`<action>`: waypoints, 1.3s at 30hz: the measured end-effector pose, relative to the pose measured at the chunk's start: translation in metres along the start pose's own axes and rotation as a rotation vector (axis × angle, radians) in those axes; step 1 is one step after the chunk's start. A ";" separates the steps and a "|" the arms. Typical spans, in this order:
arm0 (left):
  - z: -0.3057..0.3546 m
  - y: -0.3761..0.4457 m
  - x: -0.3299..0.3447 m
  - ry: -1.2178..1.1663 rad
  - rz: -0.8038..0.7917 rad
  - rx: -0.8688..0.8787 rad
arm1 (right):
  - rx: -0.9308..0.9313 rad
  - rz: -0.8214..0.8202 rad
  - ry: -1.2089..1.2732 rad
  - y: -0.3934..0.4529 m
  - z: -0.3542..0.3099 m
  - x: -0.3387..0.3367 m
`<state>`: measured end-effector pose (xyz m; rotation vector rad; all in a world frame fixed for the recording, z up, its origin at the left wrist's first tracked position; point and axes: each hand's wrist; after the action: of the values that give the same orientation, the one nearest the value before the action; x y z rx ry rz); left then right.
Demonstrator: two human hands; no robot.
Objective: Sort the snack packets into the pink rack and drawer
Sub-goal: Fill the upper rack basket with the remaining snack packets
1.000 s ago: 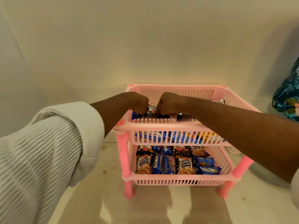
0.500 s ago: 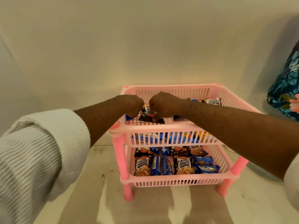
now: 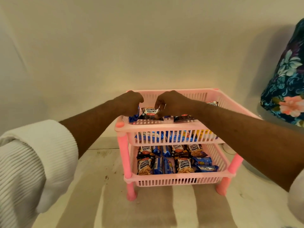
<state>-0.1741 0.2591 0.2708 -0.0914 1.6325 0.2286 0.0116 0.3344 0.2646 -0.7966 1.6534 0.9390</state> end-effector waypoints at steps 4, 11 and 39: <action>0.004 -0.039 -0.011 -0.124 0.138 -0.046 | 0.035 0.150 0.057 -0.037 -0.019 -0.013; 0.050 -0.123 -0.008 -0.593 0.475 0.070 | 0.046 0.632 0.109 -0.120 -0.050 -0.019; 0.266 -0.328 0.302 -0.928 -0.618 -0.121 | 0.490 -0.130 0.439 -0.481 -0.028 0.233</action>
<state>0.1277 0.0173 -0.0759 -0.4956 0.6148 -0.1088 0.3532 0.0688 -0.0504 -0.7873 2.0673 0.2461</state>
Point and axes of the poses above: each hand's wrist, its own y-axis towards the middle knuckle, its own x-axis out of the palm, z = x × y, and after that the axes turned 11 degrees about -x, right-handed
